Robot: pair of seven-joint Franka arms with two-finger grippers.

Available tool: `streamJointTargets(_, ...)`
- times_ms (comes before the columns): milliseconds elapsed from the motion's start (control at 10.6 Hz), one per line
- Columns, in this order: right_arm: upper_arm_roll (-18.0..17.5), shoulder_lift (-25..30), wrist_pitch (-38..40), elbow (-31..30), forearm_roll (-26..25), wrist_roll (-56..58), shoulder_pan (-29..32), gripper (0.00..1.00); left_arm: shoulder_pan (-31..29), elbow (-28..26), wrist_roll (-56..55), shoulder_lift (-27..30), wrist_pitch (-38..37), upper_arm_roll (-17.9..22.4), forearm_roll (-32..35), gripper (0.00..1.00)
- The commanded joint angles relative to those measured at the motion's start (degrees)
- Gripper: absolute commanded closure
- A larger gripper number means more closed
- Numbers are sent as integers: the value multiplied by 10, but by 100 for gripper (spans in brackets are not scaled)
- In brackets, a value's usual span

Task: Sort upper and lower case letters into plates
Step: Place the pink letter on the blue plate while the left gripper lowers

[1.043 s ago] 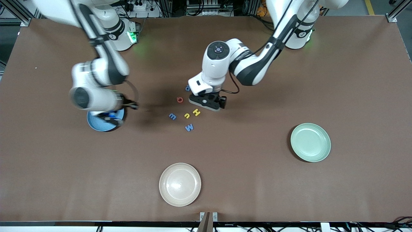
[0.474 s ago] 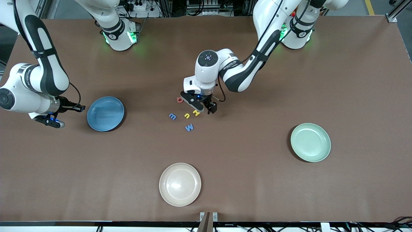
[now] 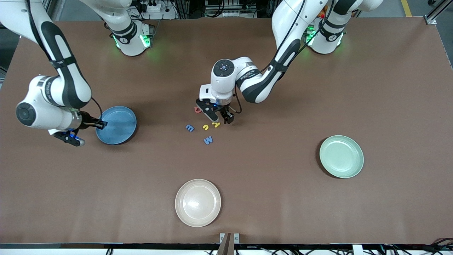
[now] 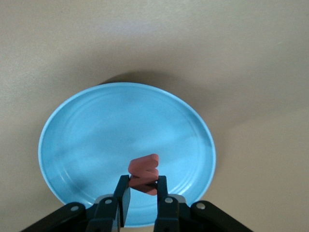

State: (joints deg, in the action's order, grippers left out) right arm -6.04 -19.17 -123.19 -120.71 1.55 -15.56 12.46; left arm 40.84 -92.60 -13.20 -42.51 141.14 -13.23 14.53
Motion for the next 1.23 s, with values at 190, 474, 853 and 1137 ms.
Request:
streamJointTargets(190, -1, -24, -8, 12, 9, -16, -9, 75, 4, 57, 7, -44, -1, 1, 2, 24)
streamJointTargets(474, -5, -17, -1, 15, 10, -33, -21, 0, 9, 80, 5, -64, -3, 1, 1, 27)
streamJointTargets(853, -6, -10, 41, 95, 10, -27, -30, 0, 20, 88, 3, -79, -3, 3, 1, 28)
streamJointTargets(1137, -6, -17, 30, 126, 9, -25, -53, 0, 20, 88, 4, -82, -4, 6, 2, 29)
